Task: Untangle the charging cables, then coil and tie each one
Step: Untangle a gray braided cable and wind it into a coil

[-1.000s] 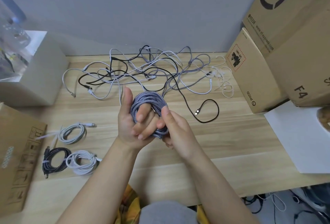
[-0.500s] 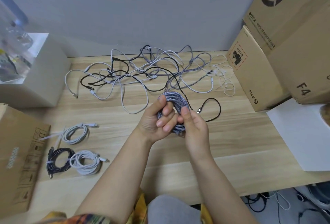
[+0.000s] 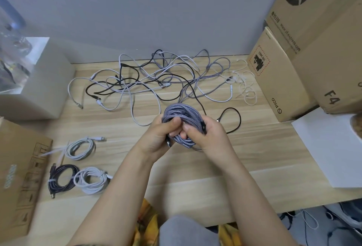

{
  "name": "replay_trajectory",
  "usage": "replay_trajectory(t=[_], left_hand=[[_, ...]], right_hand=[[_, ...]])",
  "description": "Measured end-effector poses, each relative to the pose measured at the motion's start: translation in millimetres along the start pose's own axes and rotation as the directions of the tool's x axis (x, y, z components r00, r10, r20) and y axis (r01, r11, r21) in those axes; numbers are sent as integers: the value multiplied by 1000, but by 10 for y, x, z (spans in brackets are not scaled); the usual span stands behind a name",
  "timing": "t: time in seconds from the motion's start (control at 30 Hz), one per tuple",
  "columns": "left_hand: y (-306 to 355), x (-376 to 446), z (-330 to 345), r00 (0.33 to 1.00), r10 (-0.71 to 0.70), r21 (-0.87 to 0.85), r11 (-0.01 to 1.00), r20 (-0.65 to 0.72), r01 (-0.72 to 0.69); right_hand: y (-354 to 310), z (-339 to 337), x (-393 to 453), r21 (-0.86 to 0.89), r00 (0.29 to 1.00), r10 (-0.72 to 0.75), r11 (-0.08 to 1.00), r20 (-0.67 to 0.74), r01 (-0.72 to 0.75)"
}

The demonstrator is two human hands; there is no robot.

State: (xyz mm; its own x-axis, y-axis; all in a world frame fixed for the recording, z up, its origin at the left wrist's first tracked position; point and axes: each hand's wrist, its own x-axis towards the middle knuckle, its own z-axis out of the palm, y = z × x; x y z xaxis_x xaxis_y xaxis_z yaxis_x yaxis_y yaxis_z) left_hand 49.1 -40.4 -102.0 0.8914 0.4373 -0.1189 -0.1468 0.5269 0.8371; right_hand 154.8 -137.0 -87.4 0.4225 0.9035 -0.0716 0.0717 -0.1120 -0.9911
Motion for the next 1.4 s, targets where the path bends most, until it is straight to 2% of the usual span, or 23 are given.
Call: replay_trajectory(t=[0.1, 0.2, 0.33, 0.47, 0.53, 0.6, 0.67, 0.77, 0.87, 0.93, 1.03, 1.07, 1.17, 1.2, 1.23, 1.27, 1.3, 1.33, 1.37, 1.4], left_hand=[[30, 24, 73, 999, -7, -7, 1000, -36, 7], [139, 50, 96, 991, -136, -42, 990, -3, 136], [201, 25, 36, 961, -206, -22, 977, 182, 214], [251, 10, -70, 879, -291, -97, 932, 378, 350], [275, 38, -64, 871, -371, 7, 921, 322, 390], [262, 102, 26, 898, -397, 173, 914, 192, 367], [202, 168, 134, 946, -319, 329, 901, 63, 282], [90, 253, 214, 989, -147, 430, 892, -11, 137], [9, 404, 230, 995, -24, 455, 888, -92, 63], [-24, 526, 241, 990, 4, 444, 894, -144, 61], [-86, 658, 259, 973, 17, 386, 919, -230, 75], [-115, 701, 276, 969, 12, 373, 924, -246, 84], [-199, 807, 264, 958, -4, 352, 930, -287, 110], [-201, 827, 226, 946, -9, 314, 942, -324, 117], [-195, 834, 164, 930, -8, 274, 955, -366, 117], [-191, 838, 83, 917, -1, 252, 961, -398, 110], [-180, 819, 20, 908, 7, 250, 962, -419, 108], [-168, 817, -34, 898, 8, 244, 963, -440, 111], [-161, 822, -94, 887, 1, 229, 966, -462, 118], [-159, 815, -108, 878, -6, 212, 970, -478, 122]], right_hand=[[0, -61, 14, 74, 997, 10, 997, 79, -15], [-6, -136, 58, 133, 983, -41, 991, 179, 18], [-11, -302, 113, 128, 937, -12, 991, 350, -35], [66, -470, 240, 33, 869, 85, 993, 487, -115], [96, -524, 309, -40, 824, 125, 991, 553, -124], [140, -582, 398, -128, 816, 169, 985, 552, -117], [206, -655, 502, -201, 830, 200, 974, 520, -109], [240, -730, 657, -281, 831, 215, 957, 513, -75], [284, -788, 848, -326, 841, 222, 944, 493, -58], [294, -843, 972, -325, 847, 227, 943, 480, -68], [297, -949, 1150, -261, 840, 291, 947, 458, -186], [311, -1006, 1216, -258, 827, 317, 942, 464, -216], [448, -1220, 1435, -398, 733, 432, 886, 525, -237], [518, -1295, 1515, -411, 750, 452, 873, 484, -261], [614, -1386, 1603, -406, 823, 444, 866, 354, -292], [720, -1489, 1701, -399, 910, 394, 861, 126, -317], [831, -1599, 1779, -390, 933, 323, 847, -161, -361], [927, -1696, 1860, -385, 875, 271, 817, -401, -429], [1038, -1762, 1944, -391, 798, 264, 761, -542, -517], [1119, -1823, 1963, -412, 747, 304, 682, -591, -604]])
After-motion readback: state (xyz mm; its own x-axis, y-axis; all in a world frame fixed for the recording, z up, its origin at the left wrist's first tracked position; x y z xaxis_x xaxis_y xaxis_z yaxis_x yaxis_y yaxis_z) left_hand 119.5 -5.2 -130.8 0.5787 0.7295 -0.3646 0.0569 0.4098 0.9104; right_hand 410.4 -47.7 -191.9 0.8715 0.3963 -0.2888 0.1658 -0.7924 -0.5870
